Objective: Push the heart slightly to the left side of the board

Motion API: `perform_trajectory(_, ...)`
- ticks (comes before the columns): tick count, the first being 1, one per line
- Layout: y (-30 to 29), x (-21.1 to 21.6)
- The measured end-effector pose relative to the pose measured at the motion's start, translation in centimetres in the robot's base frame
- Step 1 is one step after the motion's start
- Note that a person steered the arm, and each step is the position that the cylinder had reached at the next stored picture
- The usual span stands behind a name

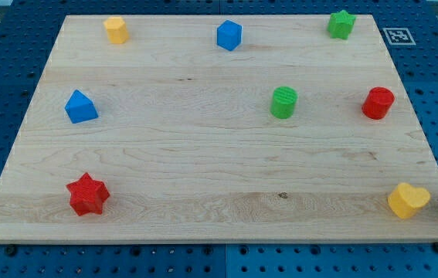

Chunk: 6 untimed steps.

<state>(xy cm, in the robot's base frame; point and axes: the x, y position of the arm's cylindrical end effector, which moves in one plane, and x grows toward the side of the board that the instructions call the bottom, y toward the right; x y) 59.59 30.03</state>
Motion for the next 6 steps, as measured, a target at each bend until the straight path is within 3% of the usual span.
perform_trajectory(4,-2.7,-0.3)
perform_trajectory(6,-9.7,-0.3)
